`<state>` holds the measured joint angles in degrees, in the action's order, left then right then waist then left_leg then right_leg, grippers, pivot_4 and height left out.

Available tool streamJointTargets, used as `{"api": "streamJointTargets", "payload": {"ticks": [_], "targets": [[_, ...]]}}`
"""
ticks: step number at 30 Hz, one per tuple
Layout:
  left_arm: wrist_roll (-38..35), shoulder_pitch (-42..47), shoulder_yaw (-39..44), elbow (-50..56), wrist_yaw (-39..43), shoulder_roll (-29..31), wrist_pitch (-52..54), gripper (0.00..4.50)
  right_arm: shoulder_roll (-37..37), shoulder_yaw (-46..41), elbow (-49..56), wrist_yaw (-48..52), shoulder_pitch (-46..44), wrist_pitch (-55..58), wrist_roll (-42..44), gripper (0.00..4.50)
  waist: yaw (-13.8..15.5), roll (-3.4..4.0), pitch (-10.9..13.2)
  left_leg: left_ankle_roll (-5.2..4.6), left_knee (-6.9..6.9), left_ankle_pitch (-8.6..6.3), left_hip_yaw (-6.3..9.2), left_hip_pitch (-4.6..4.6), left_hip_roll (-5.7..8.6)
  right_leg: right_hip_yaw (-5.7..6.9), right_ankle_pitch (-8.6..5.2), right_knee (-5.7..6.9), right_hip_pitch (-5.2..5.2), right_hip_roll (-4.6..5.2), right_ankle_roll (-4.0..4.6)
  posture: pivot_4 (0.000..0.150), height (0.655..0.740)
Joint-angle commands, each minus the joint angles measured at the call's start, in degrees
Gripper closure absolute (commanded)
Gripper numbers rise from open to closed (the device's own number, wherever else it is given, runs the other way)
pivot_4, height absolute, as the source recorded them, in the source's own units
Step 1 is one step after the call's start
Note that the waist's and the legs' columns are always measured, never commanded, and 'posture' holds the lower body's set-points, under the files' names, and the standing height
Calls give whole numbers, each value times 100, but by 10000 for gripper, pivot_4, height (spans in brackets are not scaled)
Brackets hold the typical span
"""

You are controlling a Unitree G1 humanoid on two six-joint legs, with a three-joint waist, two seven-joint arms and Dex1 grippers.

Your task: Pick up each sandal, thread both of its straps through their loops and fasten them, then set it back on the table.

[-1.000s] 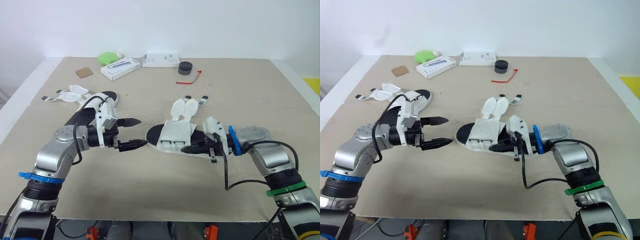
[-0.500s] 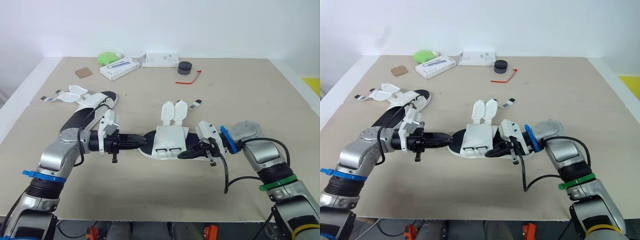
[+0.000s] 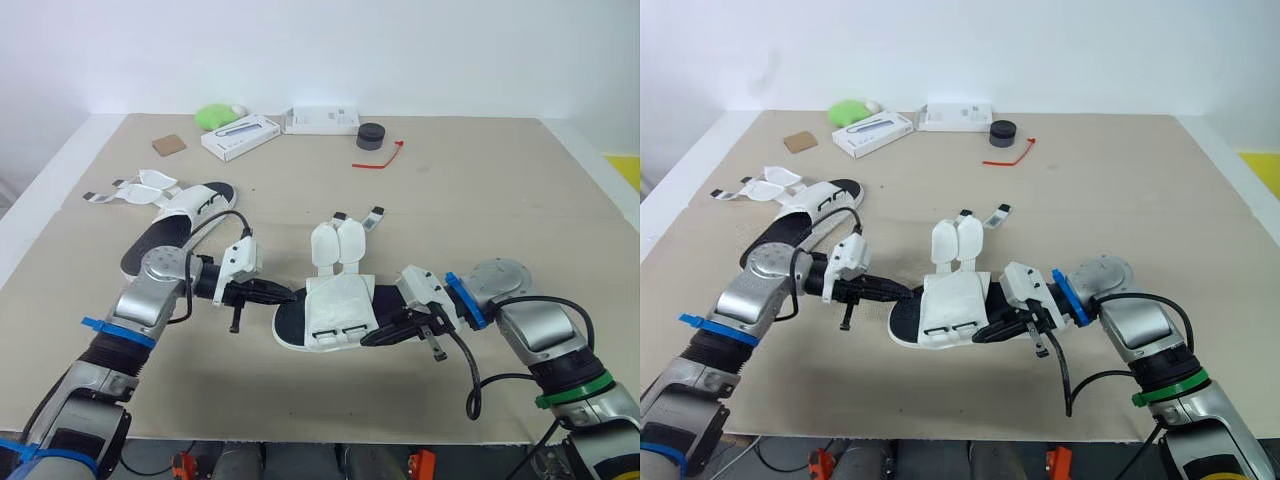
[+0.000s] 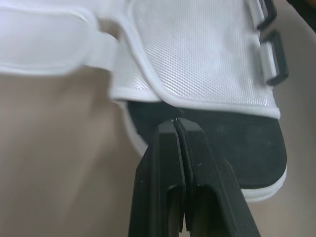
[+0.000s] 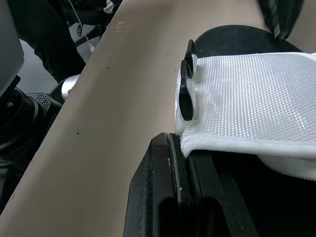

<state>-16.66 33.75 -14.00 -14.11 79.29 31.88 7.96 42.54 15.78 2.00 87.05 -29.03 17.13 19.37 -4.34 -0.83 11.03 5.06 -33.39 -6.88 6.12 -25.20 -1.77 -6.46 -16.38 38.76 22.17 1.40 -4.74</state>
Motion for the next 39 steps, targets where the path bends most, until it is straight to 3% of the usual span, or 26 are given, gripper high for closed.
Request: {"api": "streamJointTargets", "payload": {"ticks": [1,6,16,22,31,39], "targets": [[46,-152,-31,204,40,-48,-141,44171,-126,-80,-114,-122,-198,12,-5,45000,-5,0,0,0,0,0,0,1,-1,0,0,1,0,0,0,1500,7400],[131,-99,32,21,-123,-191,-276,44171,-297,-97,-672,-128,-526,-100,-130,45000,-6,0,0,-2,-7,2,0,5,-1,0,2,13,-1,-2,1,1500,7400],[452,907,512,-1633,-976,-605,-1002,44171,-685,-158,-1982,-99,-1242,-457,-398,45000,-1,-2,1,-1,-11,25,0,2,2,0,26,14,0,-1,-5,1500,7400],[529,1102,512,-2266,-703,-633,-1288,44171,-696,-125,-1915,-52,-1103,-458,-386,45000,-8,-2,1,1,1,23,1,1,3,0,18,14,3,-1,-5,1500,7400],[306,588,375,-1322,-31,-611,-752,44171,-713,-156,-1956,-128,-1098,-374,-381,45000,-6,-1,1,1,3,23,4,3,3,0,16,15,-1,-1,-5,1500,7400],[884,173,224,-711,-750,-516,-678,44171,-752,-182,-1891,-226,-1018,-312,-370,45000,-5,-1,0,1,-1,24,4,6,3,0,17,18,-3,-1,-5,1500,7400]]}}
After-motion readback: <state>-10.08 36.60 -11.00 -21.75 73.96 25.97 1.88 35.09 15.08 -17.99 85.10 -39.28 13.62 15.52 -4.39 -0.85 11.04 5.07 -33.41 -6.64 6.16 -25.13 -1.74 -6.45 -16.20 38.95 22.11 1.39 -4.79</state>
